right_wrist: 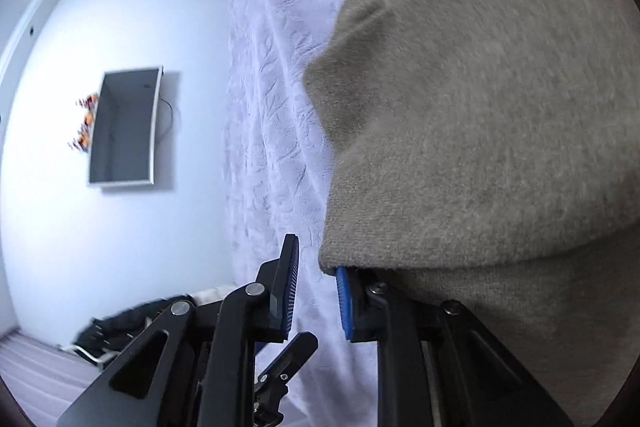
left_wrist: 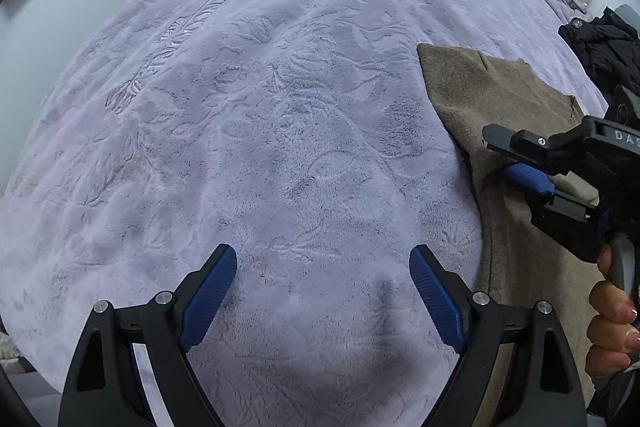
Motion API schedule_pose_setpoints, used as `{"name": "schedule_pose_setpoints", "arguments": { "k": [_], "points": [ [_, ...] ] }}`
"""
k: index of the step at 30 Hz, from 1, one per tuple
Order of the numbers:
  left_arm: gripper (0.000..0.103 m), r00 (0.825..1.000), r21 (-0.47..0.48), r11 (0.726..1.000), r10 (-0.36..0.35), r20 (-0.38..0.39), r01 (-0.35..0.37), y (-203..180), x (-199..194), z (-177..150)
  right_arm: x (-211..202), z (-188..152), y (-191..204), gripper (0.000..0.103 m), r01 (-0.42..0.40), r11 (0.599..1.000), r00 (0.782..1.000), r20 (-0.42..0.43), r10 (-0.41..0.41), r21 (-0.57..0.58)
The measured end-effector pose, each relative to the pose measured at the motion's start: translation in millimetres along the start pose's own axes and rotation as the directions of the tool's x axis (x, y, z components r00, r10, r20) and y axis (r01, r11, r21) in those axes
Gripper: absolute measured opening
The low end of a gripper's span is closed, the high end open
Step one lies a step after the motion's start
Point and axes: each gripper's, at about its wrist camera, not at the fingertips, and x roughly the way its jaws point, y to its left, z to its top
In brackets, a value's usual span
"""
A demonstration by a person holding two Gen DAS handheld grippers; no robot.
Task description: Fold small clothes
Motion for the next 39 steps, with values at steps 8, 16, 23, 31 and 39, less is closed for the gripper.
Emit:
{"name": "schedule_pose_setpoints", "arguments": {
  "k": [8, 16, 23, 31, 39],
  "points": [
    [0.089, 0.999, 0.071, 0.997, -0.04, -0.016, 0.041, -13, -4, 0, 2, -19, 3, 0.051, 0.239, 0.966, 0.968, -0.048, -0.245, -0.102],
    [0.089, 0.986, 0.146, 0.975, -0.16, -0.049, 0.165, -65, -23, 5, -118, -55, -16, 0.059, 0.452, 0.886, 0.892, 0.06, -0.448, -0.106],
    [0.089, 0.976, 0.275, 0.936, -0.205, -0.078, 0.218, -138, -38, -12, -245, -76, -65, 0.062, 0.517, 0.85, 0.827, 0.199, -0.526, 0.098],
    [0.092, 0.964, 0.314, 0.914, -0.223, -0.145, 0.258, -235, -34, -30, -355, -72, -122, 0.067, 0.432, 0.861, 0.783, 0.362, -0.505, 0.268],
    [0.103, 0.954, 0.313, 0.909, -0.215, -0.211, 0.274, -318, -18, -44, -474, -47, -221, 0.067, 0.205, 0.823, 0.685, 0.523, -0.507, 0.53]
  ]
}}
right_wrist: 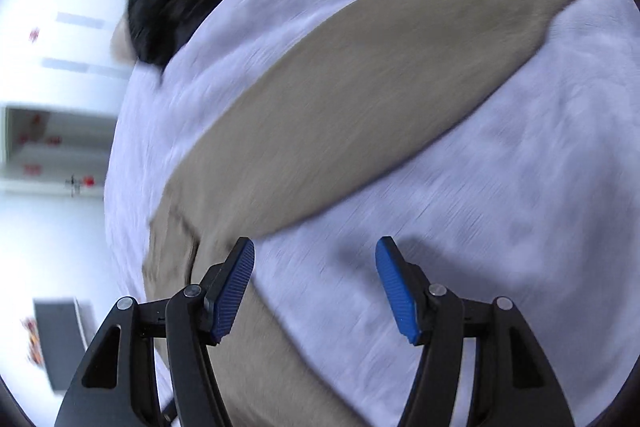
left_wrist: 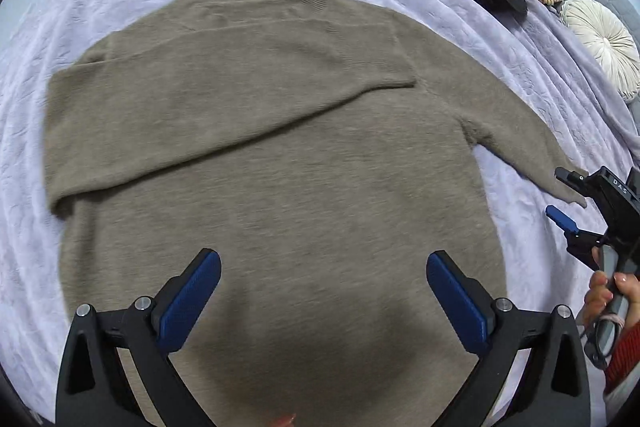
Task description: Fold small clothes
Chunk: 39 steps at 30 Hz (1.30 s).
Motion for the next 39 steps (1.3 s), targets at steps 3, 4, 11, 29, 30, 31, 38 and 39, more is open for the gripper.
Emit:
{"name": "schedule_pose_setpoints", "arguments": {
  "k": [3, 4, 11, 29, 30, 31, 38, 39],
  "points": [
    [0.103, 1.0, -0.003, 1.0, 0.013, -0.014, -0.013, -17, 12, 8, 1, 29, -30, 0.067, 0.002, 0.995, 0.999, 0.037, -0.006, 0.099],
    [0.103, 1.0, -0.001, 1.0, 0.015, -0.019, -0.015, -21, 16, 11, 2, 36, -38, 0.067, -0.008, 0.991, 0.999, 0.049, 0.002, 0.13],
    [0.103, 0.999, -0.023, 1.0, 0.003, -0.035, -0.004, -27, 34, 24, 22, 63, -57, 0.067, -0.188, 0.935, 0.978, 0.146, 0.15, 0.3],
    [0.103, 0.981, -0.112, 0.981, 0.168, 0.1, -0.157, 37, 4, 48, 61, 60, 193, 0.016, -0.521, 0.826, 0.853, -0.104, 0.511, -0.214],
    [0.103, 0.98, -0.121, 0.98, 0.169, 0.105, -0.156, 45, 2, 47, 68, 46, 221, 0.016, -0.512, 0.808, 0.859, -0.146, 0.492, -0.291],
    [0.103, 0.979, -0.133, 0.979, 0.172, 0.111, -0.157, 54, -1, 44, 77, 30, 247, 0.016, -0.504, 0.784, 0.863, -0.191, 0.467, -0.363],
    [0.103, 0.958, -0.253, 0.945, 0.247, 0.146, -0.206, 119, -15, 27, 164, -111, 345, 0.016, -0.388, 0.596, 0.914, -0.379, 0.148, -0.703],
    [0.103, 0.956, -0.266, 0.94, 0.257, 0.139, -0.214, 129, -14, 24, 173, -126, 344, 0.016, -0.37, 0.581, 0.918, -0.381, 0.11, -0.725]
  ]
}}
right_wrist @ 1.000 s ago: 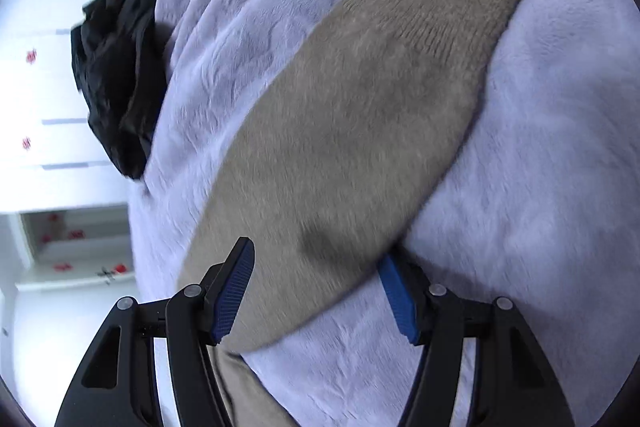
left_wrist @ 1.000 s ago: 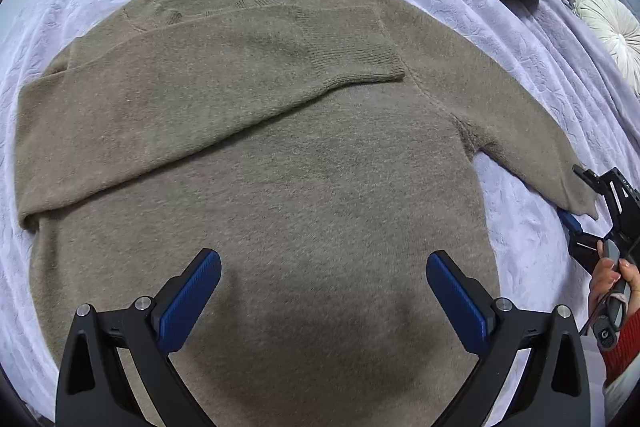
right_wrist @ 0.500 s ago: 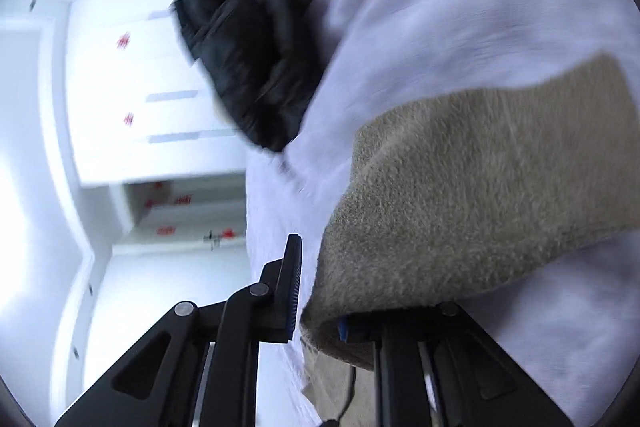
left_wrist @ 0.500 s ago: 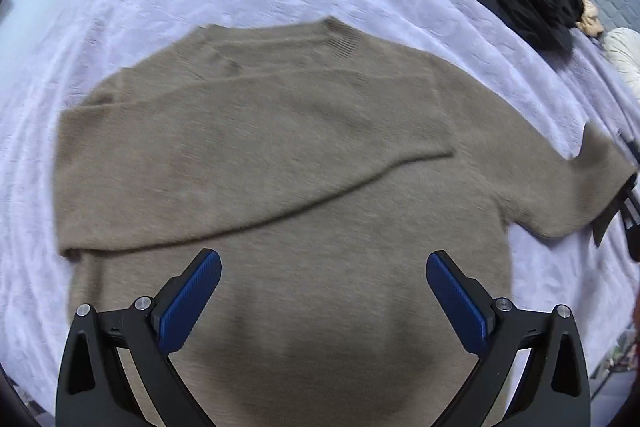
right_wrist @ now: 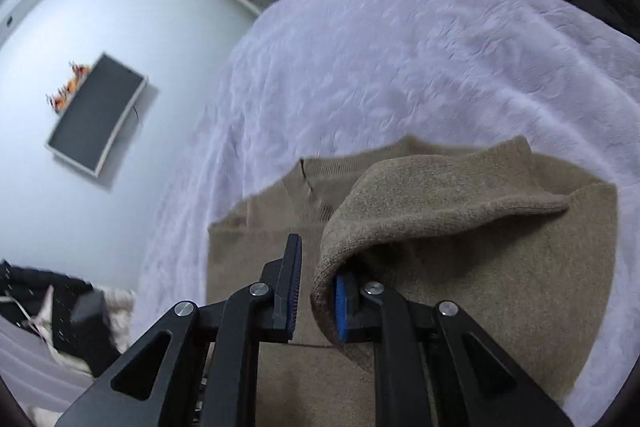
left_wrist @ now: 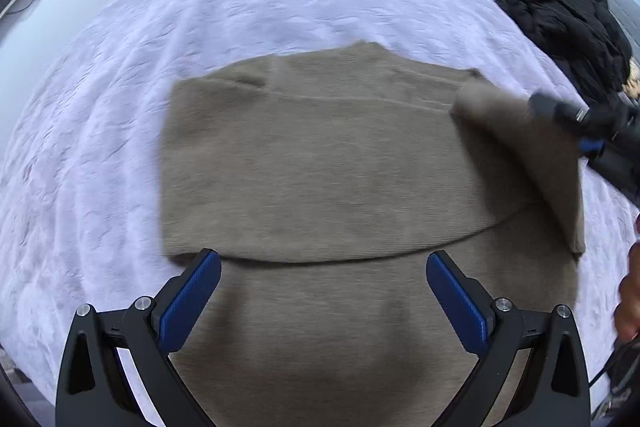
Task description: Fold small clothes
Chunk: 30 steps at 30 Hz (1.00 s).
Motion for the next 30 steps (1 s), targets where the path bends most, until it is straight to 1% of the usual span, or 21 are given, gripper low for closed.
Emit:
{"name": "schedule_pose_setpoints", "arguments": {
  "k": [3, 4, 5, 6, 7, 9, 11, 13, 14, 15, 16, 17, 18, 20, 21, 23, 24, 25, 26, 28, 30],
  "points": [
    [0.103, 1.0, -0.031, 0.999, 0.02, -0.014, -0.021, 23, 10, -1, 52, -28, 12, 0.02, 0.089, 0.996, 0.988, -0.127, -0.09, -0.016],
    [0.103, 1.0, -0.038, 0.999, 0.021, -0.02, -0.022, 29, 13, 0, 63, -34, 9, 0.033, 0.118, 0.993, 0.98, -0.162, -0.117, -0.004],
    [0.103, 0.999, -0.045, 0.999, 0.018, -0.029, -0.019, 34, 17, 0, 72, -39, 6, 0.04, 0.141, 0.99, 0.973, -0.186, -0.136, 0.011],
    [0.103, 0.999, -0.051, 0.999, 0.008, -0.038, -0.01, 38, 20, 1, 75, -46, 2, 0.056, 0.136, 0.99, 0.974, -0.188, -0.127, 0.037],
    [0.103, 0.999, -0.055, 0.999, -0.002, -0.039, -0.001, 41, 22, 2, 71, -51, -1, 0.061, 0.116, 0.991, 0.98, -0.172, -0.104, 0.062],
    [0.103, 0.999, -0.048, 0.999, -0.015, -0.031, 0.013, 44, 22, 2, 59, -50, -5, 0.061, 0.11, 0.986, 0.986, -0.137, -0.092, 0.128],
    [0.103, 0.999, -0.041, 0.999, -0.029, -0.027, 0.028, 45, 21, 3, 41, -48, -17, 0.061, 0.101, 0.968, 0.993, -0.078, -0.086, 0.228],
    [0.103, 0.998, -0.042, 0.998, -0.052, -0.022, 0.051, 46, 19, 4, 25, -42, -36, 0.061, 0.063, 0.933, 0.998, 0.005, -0.069, 0.354],
    [0.103, 0.998, -0.041, 0.997, -0.061, -0.017, 0.06, 48, 18, 5, 21, -39, -45, 0.06, 0.037, 0.911, 0.998, 0.035, -0.056, 0.41],
    [0.103, 0.998, -0.039, 0.997, -0.064, -0.014, 0.063, 49, 17, 6, 23, -33, -55, 0.049, 0.009, 0.885, 0.998, 0.052, -0.037, 0.466],
    [0.103, 0.998, -0.038, 0.997, -0.064, -0.013, 0.063, 52, 16, 7, 27, -30, -60, 0.023, -0.005, 0.868, 0.998, 0.053, -0.024, 0.496],
    [0.103, 0.998, -0.038, 0.997, -0.062, -0.01, 0.061, 53, 15, 7, 31, -25, -62, 0.01, -0.008, 0.865, 0.999, 0.049, -0.019, 0.502],
    [0.103, 0.998, -0.039, 0.998, -0.058, -0.006, 0.057, 56, 13, 7, 34, -23, -57, 0.007, -0.001, 0.876, 0.998, 0.049, -0.026, 0.481],
    [0.103, 0.999, -0.043, 0.998, -0.05, 0.005, 0.05, 63, 10, 5, 34, -15, -33, 0.007, 0.001, 0.934, 0.997, 0.067, -0.027, 0.358],
    [0.103, 0.999, -0.046, 0.998, -0.046, 0.011, 0.046, 68, 8, 3, 37, -10, -10, 0.006, -0.002, 0.969, 0.998, 0.065, -0.014, 0.249],
    [0.103, 0.999, -0.058, 0.997, -0.041, 0.013, 0.042, 79, 7, 0, 47, -10, 29, 0.006, 0.03, 0.998, 0.999, 0.021, -0.031, 0.052],
    [0.103, 0.999, -0.069, 0.997, -0.039, 0.012, 0.039, 87, 6, -1, 57, -15, 51, 0.006, 0.06, 0.995, 0.998, -0.02, -0.062, -0.083],
    [0.103, 0.999, -0.079, 0.996, -0.034, 0.012, 0.035, 93, 6, -2, 66, -25, 66, 0.006, 0.085, 0.981, 0.994, -0.048, -0.095, -0.173],
    [0.103, 1.0, -0.088, 0.996, -0.027, 0.013, 0.028, 99, 6, -3, 78, -35, 85, 0.006, 0.117, 0.951, 0.987, -0.076, -0.145, -0.284],
    [0.103, 1.0, -0.097, 0.995, -0.016, 0.015, 0.017, 108, 6, -4, 93, -55, 101, 0.007, 0.158, 0.892, 0.97, -0.101, -0.22, -0.423],
    [0.103, 1.0, -0.099, 0.995, -0.02, 0.014, 0.021, 115, 7, -3, 105, -76, 110, 0.011, 0.164, 0.838, 0.951, -0.141, -0.274, -0.521]
  ]
}}
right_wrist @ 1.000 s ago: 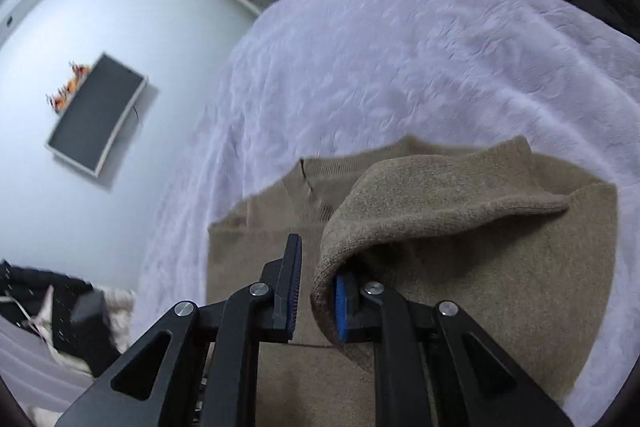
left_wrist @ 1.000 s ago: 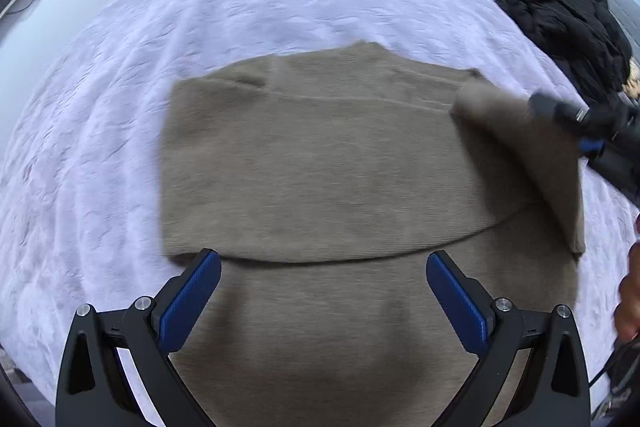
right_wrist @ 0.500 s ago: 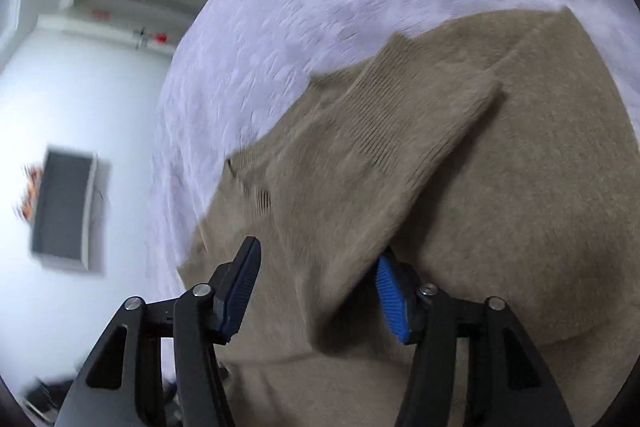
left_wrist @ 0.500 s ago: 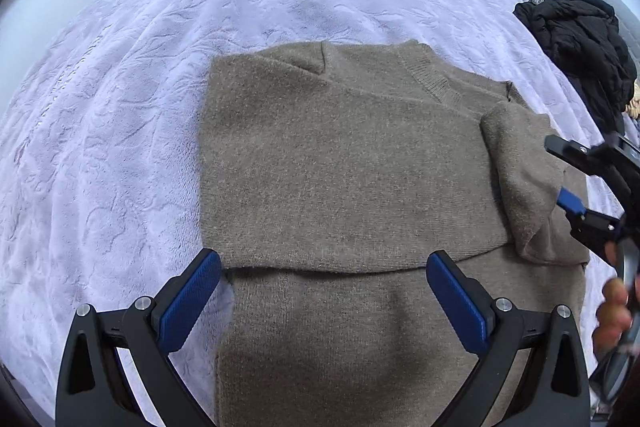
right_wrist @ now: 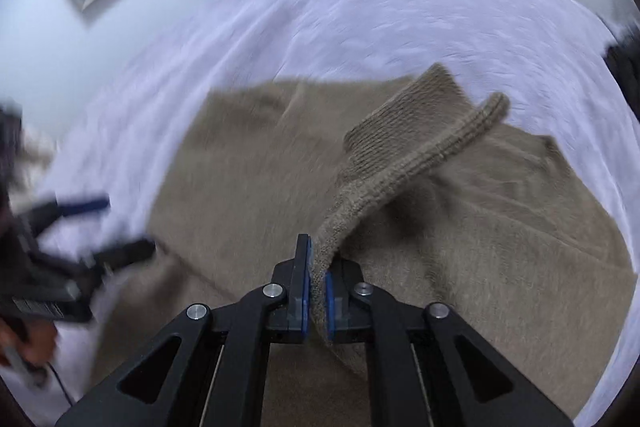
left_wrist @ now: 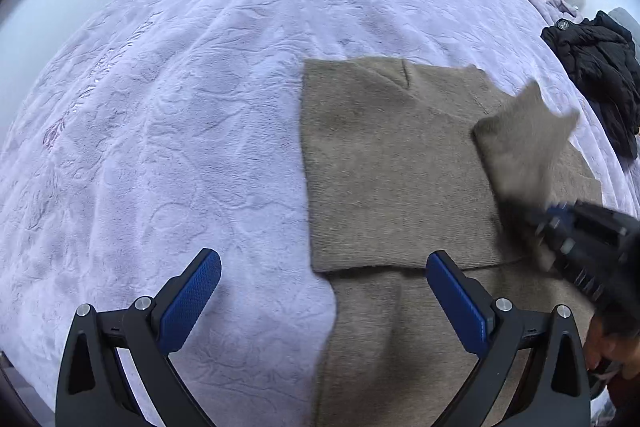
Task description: Fold small clothes
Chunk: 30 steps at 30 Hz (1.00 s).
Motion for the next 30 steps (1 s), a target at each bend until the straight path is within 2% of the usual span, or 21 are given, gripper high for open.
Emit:
{"name": "schedule_pose_setpoints", "arguments": {
  "k": [2, 3, 4, 6, 8, 11, 12, 13, 14, 15, 16, 17, 18, 19, 20, 22, 24, 25, 26, 27, 30],
  "points": [
    [0.103, 1.0, -0.002, 1.0, -0.015, -0.005, 0.015, 2, 1, 2, 7, -11, 8, 0.016, 0.053, 0.996, 0.998, -0.037, -0.056, -0.074],
    [0.103, 0.999, -0.006, 0.999, -0.032, -0.011, 0.032, 3, 2, 3, 7, -16, 13, 0.029, 0.074, 0.991, 0.996, -0.04, -0.078, -0.108],
    [0.103, 0.999, -0.01, 0.999, -0.05, -0.016, 0.05, 2, 3, 5, 5, -19, 15, 0.047, 0.093, 0.988, 0.995, -0.034, -0.098, -0.125],
    [0.103, 0.995, -0.016, 0.995, -0.096, -0.028, 0.096, -2, 5, 7, -5, -27, 18, 0.062, 0.132, 0.979, 0.991, -0.013, -0.136, -0.154],
    [0.103, 0.991, -0.011, 0.992, -0.127, -0.033, 0.127, -9, 7, 9, -16, -33, 9, 0.062, 0.111, 0.987, 0.994, -0.009, -0.113, -0.113],
    [0.103, 0.992, 0.041, 0.992, -0.119, -0.035, 0.121, -29, 9, 11, -27, -32, -30, 0.062, 0.026, 0.993, 1.0, -0.007, -0.025, 0.116],
    [0.103, 0.993, 0.064, 0.992, -0.109, -0.04, 0.111, -37, 10, 10, -25, -32, -57, 0.062, -0.051, 0.956, 0.999, 0.008, 0.051, 0.289],
    [0.103, 0.994, 0.085, 0.991, -0.095, -0.045, 0.099, -43, 12, 9, -24, -35, -78, 0.062, -0.12, 0.9, 0.993, 0.04, 0.114, 0.42],
    [0.103, 0.996, 0.107, 0.991, -0.071, -0.05, 0.076, -49, 16, 7, -21, -39, -94, 0.062, -0.183, 0.834, 0.983, 0.081, 0.165, 0.52],
    [0.103, 0.998, 0.131, 0.991, -0.027, -0.051, 0.033, -56, 20, 6, -18, -43, -111, 0.059, -0.249, 0.751, 0.968, 0.134, 0.211, 0.611],
    [0.103, 0.998, 0.151, 0.988, 0.023, -0.053, -0.015, -60, 26, 4, -16, -46, -125, 0.037, -0.314, 0.67, 0.949, 0.195, 0.249, 0.672],
    [0.103, 0.996, 0.168, 0.984, 0.07, -0.059, -0.059, -61, 31, 2, -13, -46, -133, 0.021, -0.361, 0.613, 0.931, 0.236, 0.277, 0.703],
    [0.103, 0.993, 0.173, 0.981, 0.096, -0.069, -0.083, -61, 36, -1, -12, -45, -137, 0.008, -0.371, 0.591, 0.927, 0.25, 0.279, 0.717],
    [0.103, 0.992, 0.165, 0.983, 0.094, -0.081, -0.08, -57, 38, -3, -15, -42, -137, 0.008, -0.38, 0.596, 0.924, 0.264, 0.276, 0.708],
    [0.103, 0.993, 0.154, 0.986, 0.085, -0.087, -0.071, -53, 37, -5, -17, -36, -134, 0.008, -0.392, 0.621, 0.92, 0.277, 0.277, 0.679],
    [0.103, 0.994, 0.133, 0.989, 0.071, -0.077, -0.06, -43, 31, -9, -25, -16, -112, 0.008, -0.373, 0.75, 0.927, 0.252, 0.278, 0.546],
    [0.103, 0.996, 0.109, 0.992, 0.074, -0.046, -0.069, -31, 20, -10, -28, 3, -72, 0.008, -0.267, 0.908, 0.962, 0.148, 0.23, 0.324],
    [0.103, 0.996, 0.091, 0.993, 0.084, -0.028, -0.081, -24, 15, -11, -26, 7, -54, 0.008, -0.227, 0.947, 0.972, 0.107, 0.207, 0.229],
    [0.103, 0.996, 0.071, 0.993, 0.093, -0.017, -0.091, -16, 11, -10, -22, 10, -32, 0.008, -0.186, 0.976, 0.982, 0.06, 0.18, 0.11],
    [0.103, 0.995, 0.05, 0.994, 0.101, -0.011, -0.1, -8, 7, -9, -19, 9, -19, 0.009, -0.164, 0.986, 0.986, 0.034, 0.162, 0.045],
    [0.103, 0.993, 0.003, 0.993, 0.121, 0.003, -0.121, 9, -2, -5, -7, -1, 20, 0.014, -0.062, 0.984, 0.998, -0.04, 0.056, -0.169]
  ]
}}
